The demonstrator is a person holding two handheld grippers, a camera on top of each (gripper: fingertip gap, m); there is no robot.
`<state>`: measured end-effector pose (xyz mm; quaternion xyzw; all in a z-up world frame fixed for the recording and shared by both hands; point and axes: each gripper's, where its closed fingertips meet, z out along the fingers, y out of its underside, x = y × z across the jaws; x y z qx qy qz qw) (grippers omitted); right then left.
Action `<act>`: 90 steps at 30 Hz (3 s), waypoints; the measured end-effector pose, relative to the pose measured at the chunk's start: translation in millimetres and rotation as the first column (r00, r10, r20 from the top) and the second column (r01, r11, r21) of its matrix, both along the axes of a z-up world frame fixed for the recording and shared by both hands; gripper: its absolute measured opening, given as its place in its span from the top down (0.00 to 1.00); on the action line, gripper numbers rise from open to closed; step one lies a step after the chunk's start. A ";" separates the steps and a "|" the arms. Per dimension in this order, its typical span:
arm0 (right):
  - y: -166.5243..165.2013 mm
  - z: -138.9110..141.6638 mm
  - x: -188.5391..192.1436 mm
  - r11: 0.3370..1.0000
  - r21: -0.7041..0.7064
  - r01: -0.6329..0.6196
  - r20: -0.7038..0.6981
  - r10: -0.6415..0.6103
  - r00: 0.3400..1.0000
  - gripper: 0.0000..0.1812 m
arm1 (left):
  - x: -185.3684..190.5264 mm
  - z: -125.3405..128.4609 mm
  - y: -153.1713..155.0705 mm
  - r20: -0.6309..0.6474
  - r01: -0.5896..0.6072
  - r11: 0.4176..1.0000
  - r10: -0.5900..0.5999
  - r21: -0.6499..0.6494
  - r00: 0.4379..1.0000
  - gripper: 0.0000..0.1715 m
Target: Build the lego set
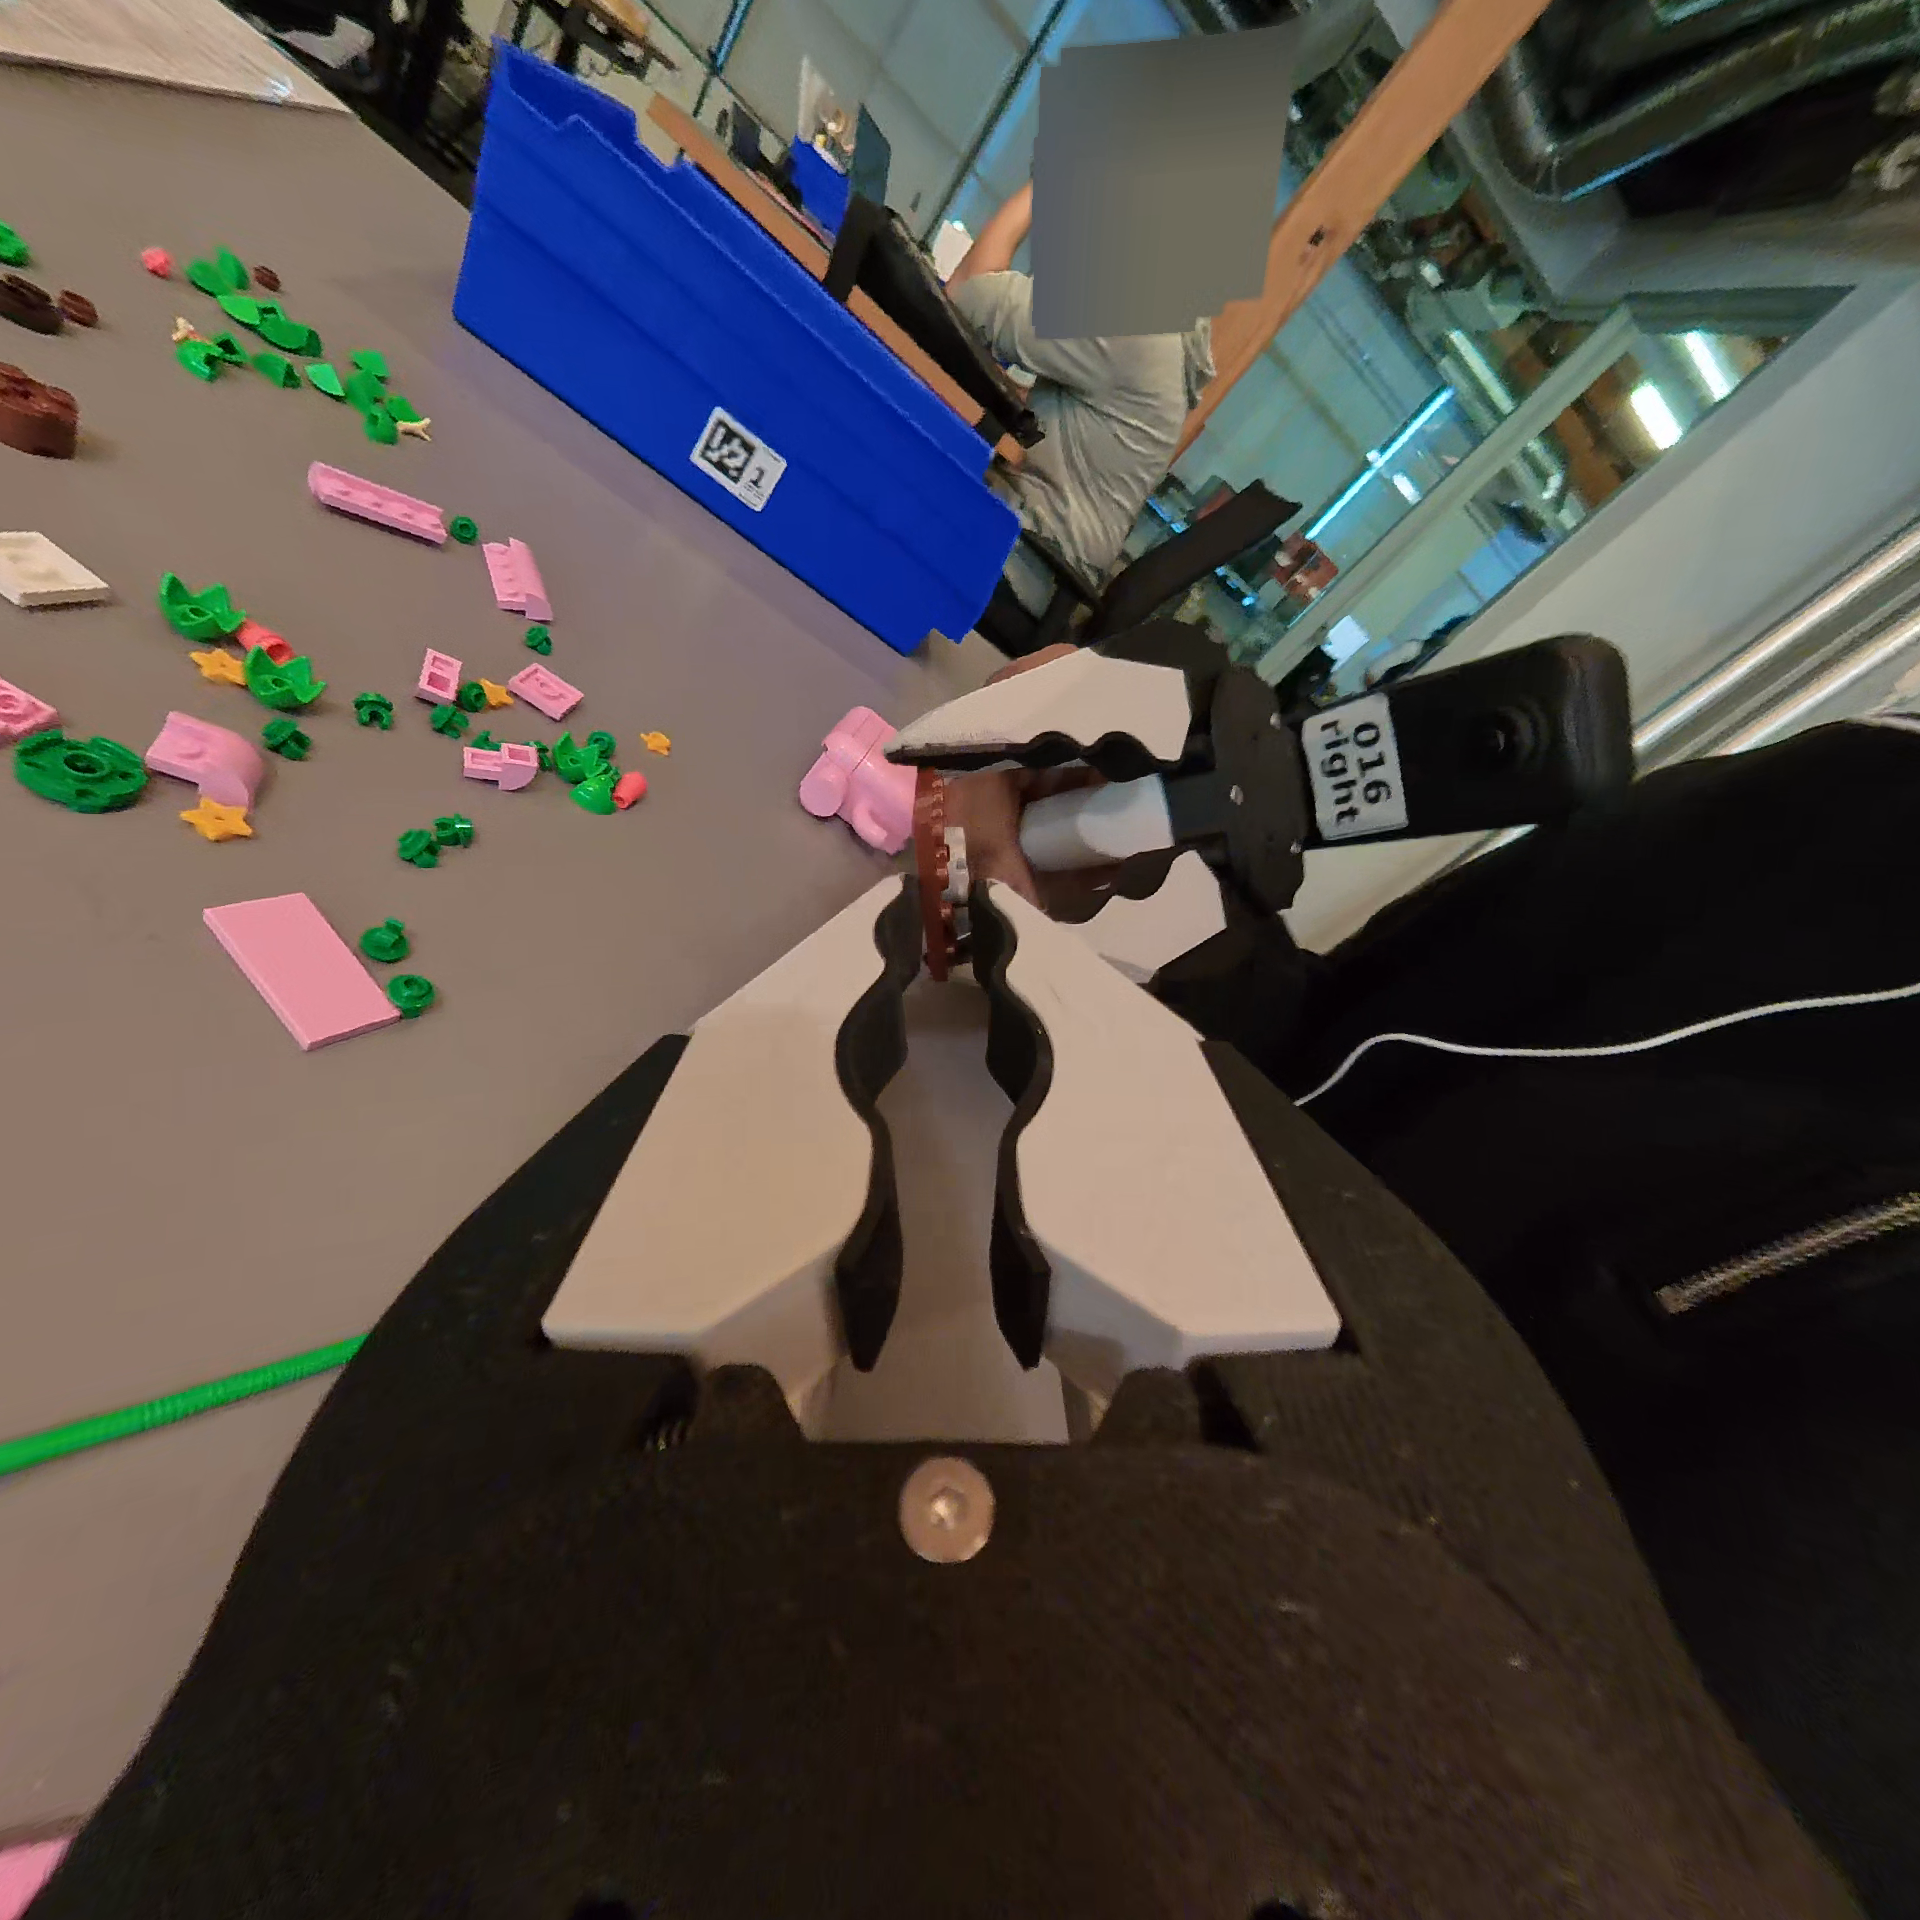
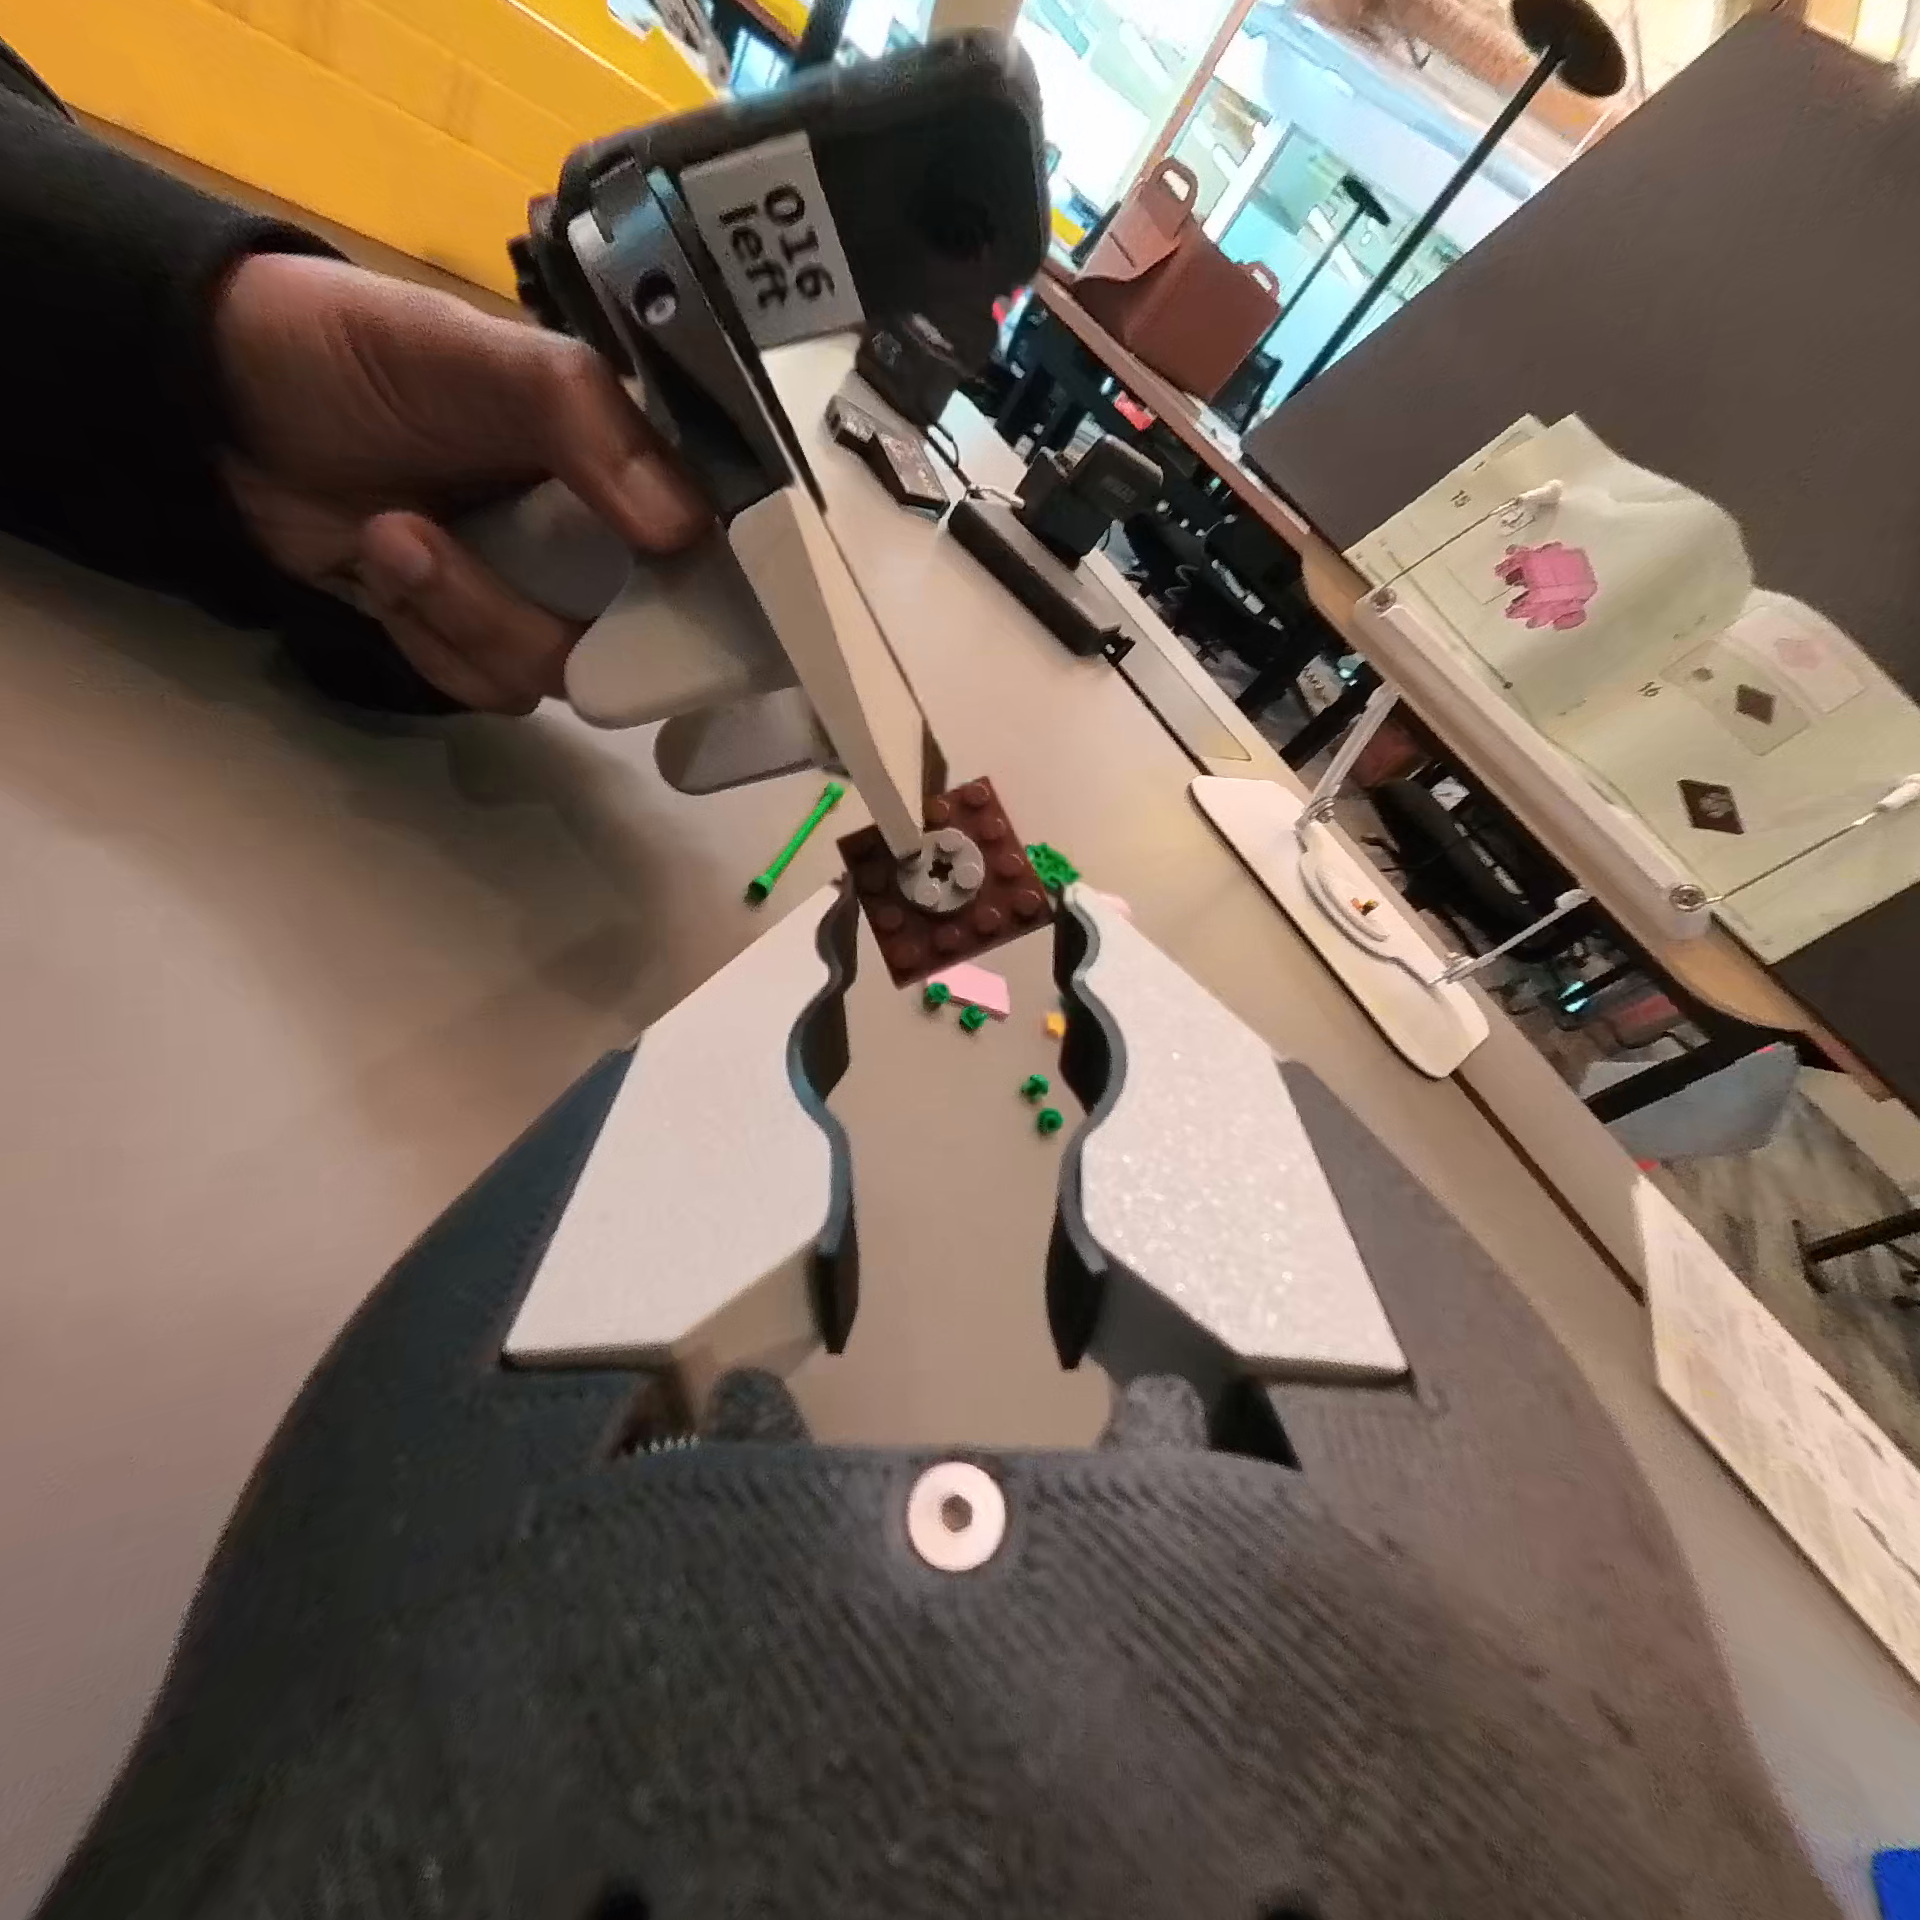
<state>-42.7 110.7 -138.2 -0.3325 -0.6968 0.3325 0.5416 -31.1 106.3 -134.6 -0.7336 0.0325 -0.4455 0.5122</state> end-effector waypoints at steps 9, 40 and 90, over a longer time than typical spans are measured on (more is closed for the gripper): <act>-20.8 -64.1 3.9 0.977 -0.196 -0.088 0.420 0.165 0.892 0.80 | -35.1 1.6 6.5 -0.239 -0.199 0.975 0.216 0.093 0.947 0.81; -30.5 -81.0 12.8 0.943 -0.317 -0.100 0.553 0.270 0.788 0.79 | -30.8 -11.1 10.6 -0.319 -0.198 0.975 0.219 0.099 0.922 0.85; -32.2 -81.0 18.7 0.913 -0.395 -0.099 0.569 0.328 0.754 0.79 | -32.3 -15.0 13.0 -0.308 -0.198 0.977 0.212 0.078 0.927 0.85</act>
